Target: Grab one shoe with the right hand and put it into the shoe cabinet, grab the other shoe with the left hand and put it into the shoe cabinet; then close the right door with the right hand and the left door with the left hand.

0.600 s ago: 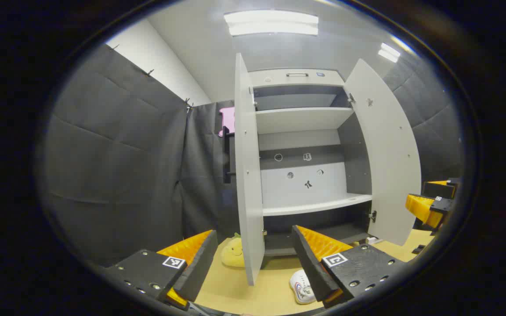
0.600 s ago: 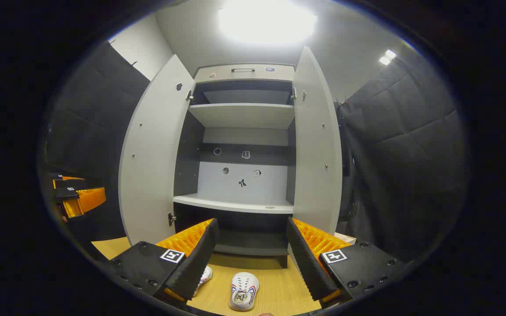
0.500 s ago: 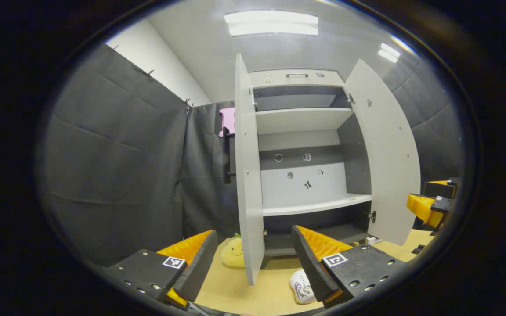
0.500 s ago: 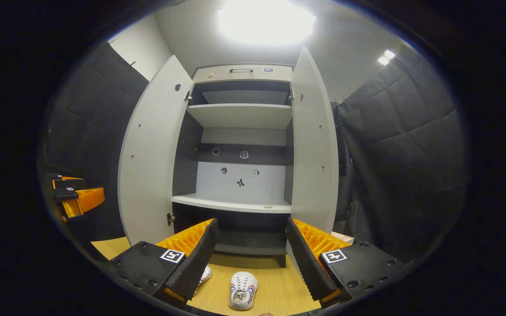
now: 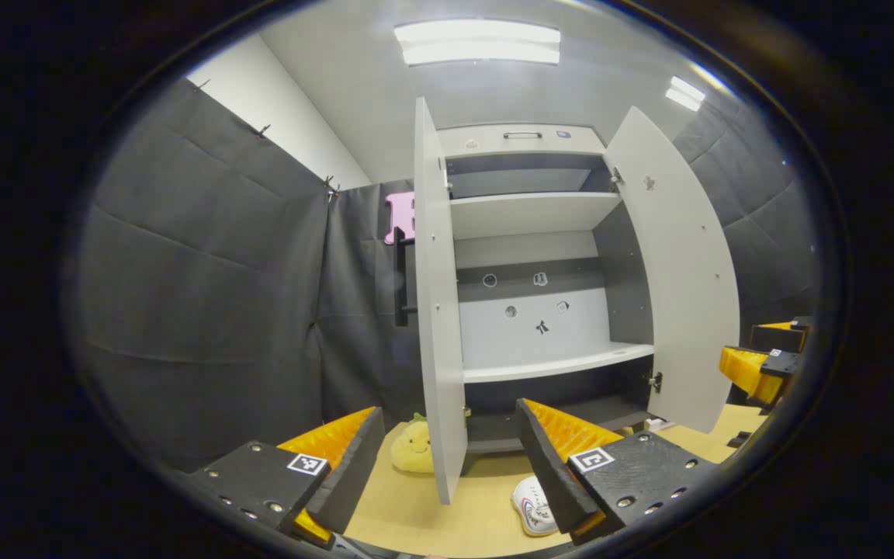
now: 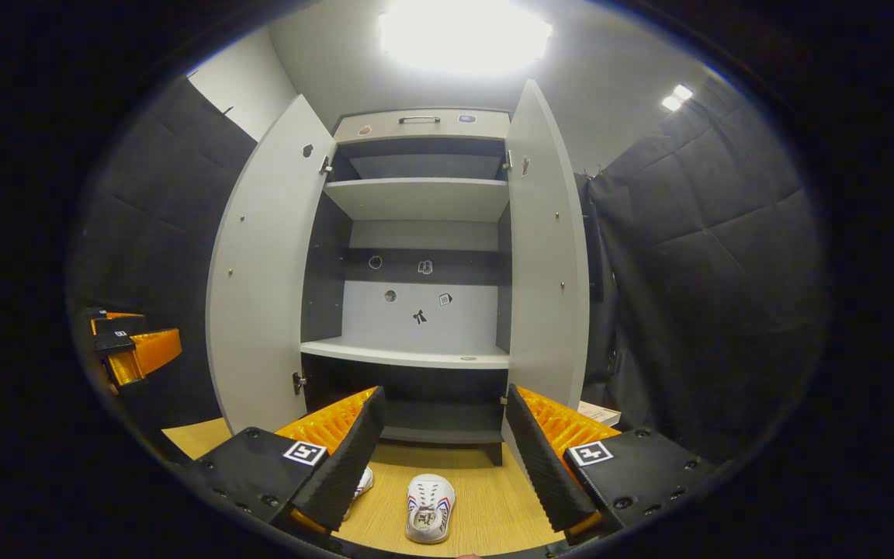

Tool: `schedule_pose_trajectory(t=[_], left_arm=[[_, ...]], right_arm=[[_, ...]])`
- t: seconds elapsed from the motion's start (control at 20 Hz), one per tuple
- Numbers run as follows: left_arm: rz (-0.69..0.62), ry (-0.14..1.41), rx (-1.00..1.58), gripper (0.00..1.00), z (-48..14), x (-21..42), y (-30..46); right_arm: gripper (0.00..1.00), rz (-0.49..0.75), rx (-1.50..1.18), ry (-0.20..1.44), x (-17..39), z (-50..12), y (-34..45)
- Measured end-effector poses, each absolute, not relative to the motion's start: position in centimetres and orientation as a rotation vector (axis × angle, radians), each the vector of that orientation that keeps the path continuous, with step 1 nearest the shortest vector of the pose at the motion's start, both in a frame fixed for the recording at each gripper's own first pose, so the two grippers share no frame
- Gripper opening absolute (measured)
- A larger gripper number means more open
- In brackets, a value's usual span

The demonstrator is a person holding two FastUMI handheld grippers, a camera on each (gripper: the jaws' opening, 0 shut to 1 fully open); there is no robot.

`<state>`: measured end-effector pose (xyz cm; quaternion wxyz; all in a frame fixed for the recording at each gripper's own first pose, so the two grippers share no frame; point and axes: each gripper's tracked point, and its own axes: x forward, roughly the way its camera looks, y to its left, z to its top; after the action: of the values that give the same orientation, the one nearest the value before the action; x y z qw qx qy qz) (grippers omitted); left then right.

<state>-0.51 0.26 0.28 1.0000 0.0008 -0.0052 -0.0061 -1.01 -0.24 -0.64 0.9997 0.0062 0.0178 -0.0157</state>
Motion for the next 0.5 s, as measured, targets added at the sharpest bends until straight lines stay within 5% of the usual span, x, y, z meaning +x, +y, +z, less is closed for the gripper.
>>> schedule_pose_trajectory(t=[0.5], left_arm=[[-0.004,0.012,-0.001,0.97,-0.1,1.6,-0.2]], right_arm=[[0.97,0.018,-0.02,0.214,4.8,-6.7,1.2]])
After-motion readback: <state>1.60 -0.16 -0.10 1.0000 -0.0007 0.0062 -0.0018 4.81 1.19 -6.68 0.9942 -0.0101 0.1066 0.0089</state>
